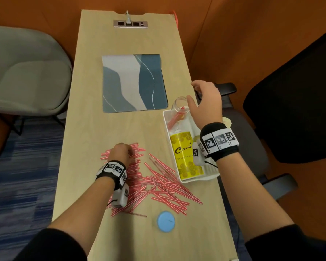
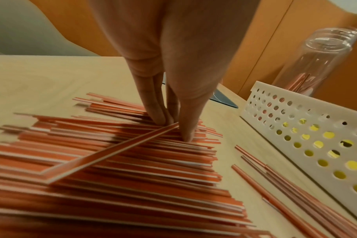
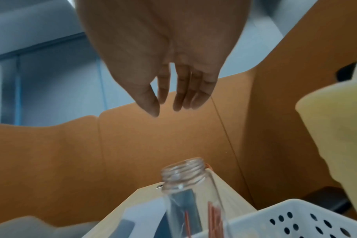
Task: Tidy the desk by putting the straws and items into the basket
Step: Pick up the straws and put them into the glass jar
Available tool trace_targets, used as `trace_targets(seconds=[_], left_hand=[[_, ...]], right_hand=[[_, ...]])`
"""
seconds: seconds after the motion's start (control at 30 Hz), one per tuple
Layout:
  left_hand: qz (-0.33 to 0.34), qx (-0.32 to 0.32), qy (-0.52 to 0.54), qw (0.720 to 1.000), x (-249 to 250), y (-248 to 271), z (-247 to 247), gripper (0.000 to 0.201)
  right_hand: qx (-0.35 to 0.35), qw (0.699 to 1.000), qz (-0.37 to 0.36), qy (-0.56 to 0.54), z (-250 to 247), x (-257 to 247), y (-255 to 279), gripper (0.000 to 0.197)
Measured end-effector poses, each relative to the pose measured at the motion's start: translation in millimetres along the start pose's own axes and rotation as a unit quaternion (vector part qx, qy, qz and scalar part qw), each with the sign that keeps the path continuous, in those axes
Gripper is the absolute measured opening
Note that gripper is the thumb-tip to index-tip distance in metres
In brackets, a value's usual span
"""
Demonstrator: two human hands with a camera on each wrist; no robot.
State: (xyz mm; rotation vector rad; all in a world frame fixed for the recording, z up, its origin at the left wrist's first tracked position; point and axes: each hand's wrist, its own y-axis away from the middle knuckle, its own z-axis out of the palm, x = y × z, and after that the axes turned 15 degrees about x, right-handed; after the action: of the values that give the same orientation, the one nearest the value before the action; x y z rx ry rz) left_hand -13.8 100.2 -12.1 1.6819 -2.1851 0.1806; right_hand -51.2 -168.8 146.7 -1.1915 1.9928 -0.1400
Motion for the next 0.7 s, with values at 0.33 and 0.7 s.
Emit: trace_targets(seconds=[0.33,0.7], left_hand=[[0.009,0.002,0.063,0.998,-9,12,-16,0.008],[0.025,0.099,0.228,0.968,-4,15,-71,0.023]], right_hand=[[-0.383,0.92,-0.011,0.082,50,-27,159,0.02],[-0.401,0.883,-0.006,0.243,68,-16,210,0.033]])
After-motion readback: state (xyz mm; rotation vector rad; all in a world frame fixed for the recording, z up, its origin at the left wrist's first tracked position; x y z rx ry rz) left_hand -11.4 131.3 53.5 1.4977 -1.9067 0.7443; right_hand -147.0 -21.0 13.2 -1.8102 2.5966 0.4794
